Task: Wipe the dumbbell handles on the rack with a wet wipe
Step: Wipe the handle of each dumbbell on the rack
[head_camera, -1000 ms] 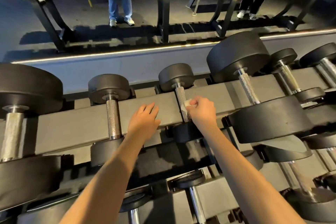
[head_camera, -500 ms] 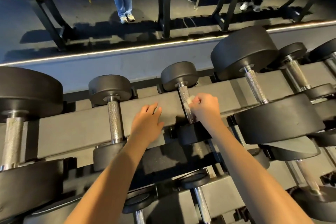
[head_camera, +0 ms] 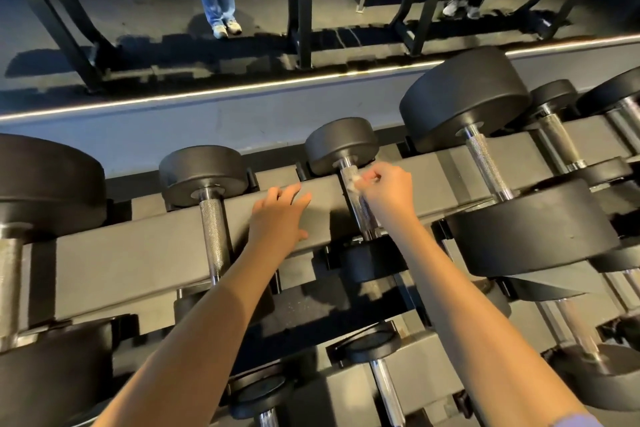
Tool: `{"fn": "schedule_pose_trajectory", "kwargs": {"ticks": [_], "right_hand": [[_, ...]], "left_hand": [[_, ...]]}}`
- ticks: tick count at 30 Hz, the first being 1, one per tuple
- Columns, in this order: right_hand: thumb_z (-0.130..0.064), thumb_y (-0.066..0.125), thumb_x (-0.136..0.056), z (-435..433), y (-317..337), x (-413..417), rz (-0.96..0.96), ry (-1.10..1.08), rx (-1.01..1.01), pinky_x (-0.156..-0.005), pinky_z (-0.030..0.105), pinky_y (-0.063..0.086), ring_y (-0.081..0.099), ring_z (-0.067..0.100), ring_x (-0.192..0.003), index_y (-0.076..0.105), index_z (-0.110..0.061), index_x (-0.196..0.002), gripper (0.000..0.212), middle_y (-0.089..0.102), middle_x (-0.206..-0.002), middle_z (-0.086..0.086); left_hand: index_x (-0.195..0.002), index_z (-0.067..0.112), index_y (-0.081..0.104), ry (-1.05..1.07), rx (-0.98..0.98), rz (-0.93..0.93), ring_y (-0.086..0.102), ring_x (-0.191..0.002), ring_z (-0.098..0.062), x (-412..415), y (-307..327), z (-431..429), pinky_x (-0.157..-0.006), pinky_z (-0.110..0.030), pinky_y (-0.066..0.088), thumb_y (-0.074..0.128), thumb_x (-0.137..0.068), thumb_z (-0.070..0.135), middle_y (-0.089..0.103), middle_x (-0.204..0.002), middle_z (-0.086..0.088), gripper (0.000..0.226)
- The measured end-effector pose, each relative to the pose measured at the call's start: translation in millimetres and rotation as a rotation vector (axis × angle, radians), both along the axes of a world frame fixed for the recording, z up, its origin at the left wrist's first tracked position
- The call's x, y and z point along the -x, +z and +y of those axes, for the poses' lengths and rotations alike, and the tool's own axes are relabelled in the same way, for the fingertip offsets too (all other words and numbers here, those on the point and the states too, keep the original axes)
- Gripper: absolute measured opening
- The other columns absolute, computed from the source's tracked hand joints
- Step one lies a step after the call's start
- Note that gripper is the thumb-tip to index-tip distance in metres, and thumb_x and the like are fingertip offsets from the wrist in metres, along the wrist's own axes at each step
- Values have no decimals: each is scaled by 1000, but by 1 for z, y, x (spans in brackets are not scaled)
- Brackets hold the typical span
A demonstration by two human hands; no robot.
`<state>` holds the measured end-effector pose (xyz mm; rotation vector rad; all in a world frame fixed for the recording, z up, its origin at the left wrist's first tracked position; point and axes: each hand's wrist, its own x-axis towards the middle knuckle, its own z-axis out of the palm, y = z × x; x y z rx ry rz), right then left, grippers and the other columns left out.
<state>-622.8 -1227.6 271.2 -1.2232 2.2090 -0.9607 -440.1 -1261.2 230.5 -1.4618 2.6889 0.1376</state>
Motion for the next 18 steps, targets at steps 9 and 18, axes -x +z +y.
{"fn": "schedule_pose_trajectory", "kwargs": {"ticks": [9, 18], "right_hand": [[-7, 66, -84, 19, -1, 3, 75, 53, -60, -56, 13, 37, 51, 20, -70, 63, 5, -77, 14, 59, -77, 14], [-12, 65, -86, -16, 3, -1, -16, -30, 56, -80, 26, 47, 58, 16, -92, 68, -13, -98, 12, 62, -95, 0]], "left_hand": [[-148, 29, 23, 22, -72, 22, 14, -141, -26, -1, -3, 1, -111, -42, 23, 60, -89, 39, 12, -157, 3, 70], [-149, 29, 22, 36, -108, 52, 11, -142, -26, 1, -3, 2, -112, -43, 21, 61, -90, 35, 12, -158, 2, 71]]}}
